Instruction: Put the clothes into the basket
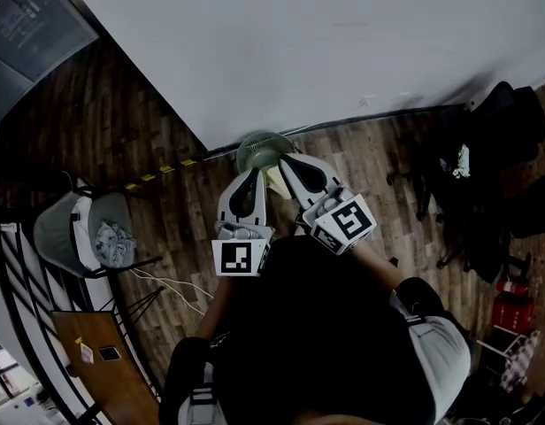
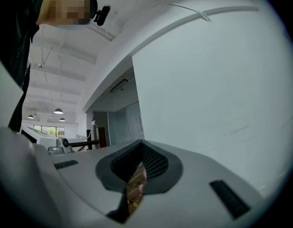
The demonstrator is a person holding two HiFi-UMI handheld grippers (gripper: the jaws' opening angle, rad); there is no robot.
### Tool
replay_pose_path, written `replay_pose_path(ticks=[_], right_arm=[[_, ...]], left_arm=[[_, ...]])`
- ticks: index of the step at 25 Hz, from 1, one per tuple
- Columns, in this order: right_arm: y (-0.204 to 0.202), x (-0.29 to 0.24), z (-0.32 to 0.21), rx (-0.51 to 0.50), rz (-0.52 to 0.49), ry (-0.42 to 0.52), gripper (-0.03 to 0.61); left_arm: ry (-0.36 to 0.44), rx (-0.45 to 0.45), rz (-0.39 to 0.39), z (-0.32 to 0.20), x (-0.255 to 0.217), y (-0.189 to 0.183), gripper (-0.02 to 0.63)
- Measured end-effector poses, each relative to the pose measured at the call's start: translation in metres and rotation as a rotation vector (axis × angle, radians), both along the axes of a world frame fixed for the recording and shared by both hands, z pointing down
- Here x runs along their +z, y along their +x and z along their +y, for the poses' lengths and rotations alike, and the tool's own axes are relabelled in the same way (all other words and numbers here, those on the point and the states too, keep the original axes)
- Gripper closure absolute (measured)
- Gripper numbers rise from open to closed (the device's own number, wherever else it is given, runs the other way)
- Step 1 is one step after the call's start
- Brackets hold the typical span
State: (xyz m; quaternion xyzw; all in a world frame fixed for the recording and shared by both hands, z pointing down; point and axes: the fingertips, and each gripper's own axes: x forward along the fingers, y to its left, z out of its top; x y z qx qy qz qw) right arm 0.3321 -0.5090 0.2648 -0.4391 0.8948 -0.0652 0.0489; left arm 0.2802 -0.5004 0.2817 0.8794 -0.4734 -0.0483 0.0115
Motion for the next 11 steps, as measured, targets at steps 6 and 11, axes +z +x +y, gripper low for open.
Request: replay_pose_path(ticks=[6,11], right_arm=[[-0.003,0.001,0.001,-0.002,0.007,-0.003,0.571],[-0.009,0.002,0.007,-0.001,0.007,-0.003,0.571]], left_arm=[[-0.017,0.003,0.012,0.003,0.001,-0.001,0.598],[-0.020,-0.007,-0.002,0.006,0.007,-0.011,0.599]])
